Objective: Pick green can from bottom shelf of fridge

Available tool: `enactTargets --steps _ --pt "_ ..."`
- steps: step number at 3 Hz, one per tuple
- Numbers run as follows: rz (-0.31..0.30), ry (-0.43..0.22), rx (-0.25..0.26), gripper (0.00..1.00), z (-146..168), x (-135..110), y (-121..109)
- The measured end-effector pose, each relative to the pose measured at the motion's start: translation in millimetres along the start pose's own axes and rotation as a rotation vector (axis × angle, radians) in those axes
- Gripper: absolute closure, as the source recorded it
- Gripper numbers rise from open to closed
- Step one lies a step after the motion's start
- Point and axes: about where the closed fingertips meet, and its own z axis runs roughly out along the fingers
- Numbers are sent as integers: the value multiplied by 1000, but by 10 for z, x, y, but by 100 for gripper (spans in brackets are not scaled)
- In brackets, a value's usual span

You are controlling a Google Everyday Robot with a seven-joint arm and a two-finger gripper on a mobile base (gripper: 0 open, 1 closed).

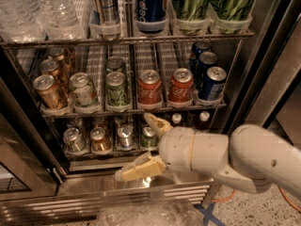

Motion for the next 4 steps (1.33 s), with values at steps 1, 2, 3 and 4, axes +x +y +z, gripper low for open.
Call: enactTargets --steps 1,2,3,4 --pt "91 -69 17 0 147 529 117" --pt "90 -69 17 0 148 527 118" --pt "115 -112 79 0 161 696 43" --pt "106 -174 200 0 122 942 91"
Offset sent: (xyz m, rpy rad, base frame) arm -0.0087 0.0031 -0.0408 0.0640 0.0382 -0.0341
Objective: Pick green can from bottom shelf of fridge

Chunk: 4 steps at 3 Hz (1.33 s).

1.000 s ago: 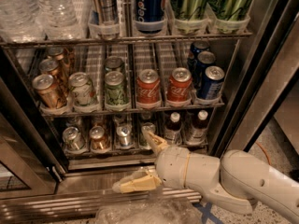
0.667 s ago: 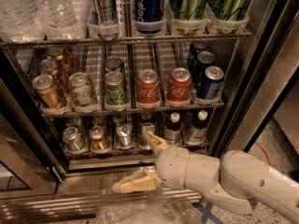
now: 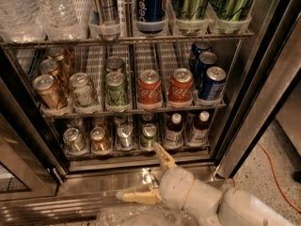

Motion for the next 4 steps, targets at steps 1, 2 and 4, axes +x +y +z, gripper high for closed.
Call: enactTargets --steps 1,2,4 --pt "-102 -53 115 0 -81 94 37" --pt "-73 -75 230 0 -85 354 -167" --pt "201 -212 389 0 -164 802 -628"
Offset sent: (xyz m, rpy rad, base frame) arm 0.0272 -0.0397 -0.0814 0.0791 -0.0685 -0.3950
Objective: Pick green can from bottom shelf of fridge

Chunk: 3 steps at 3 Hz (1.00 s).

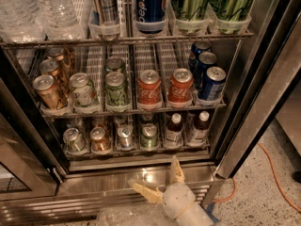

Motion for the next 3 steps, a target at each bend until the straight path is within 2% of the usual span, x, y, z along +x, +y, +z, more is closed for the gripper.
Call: enactTargets --steps 1,2,3 --pt "-1 1 0 0 2 1 0" --pt "-16 74 36 0 141 179 -134" --pt "-6 174 125 0 327 395 -382"
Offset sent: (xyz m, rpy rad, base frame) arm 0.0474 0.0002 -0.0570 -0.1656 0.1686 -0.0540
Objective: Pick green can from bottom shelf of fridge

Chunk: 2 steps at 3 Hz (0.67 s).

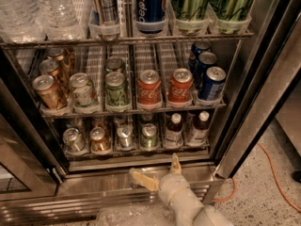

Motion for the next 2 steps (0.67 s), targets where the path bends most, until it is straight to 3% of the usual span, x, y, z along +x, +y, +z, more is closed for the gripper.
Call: enactTargets --steps 1,2 --pt "-29 28 88 0 93 167 -218" --pt "-39 28 102 0 91 171 -251"
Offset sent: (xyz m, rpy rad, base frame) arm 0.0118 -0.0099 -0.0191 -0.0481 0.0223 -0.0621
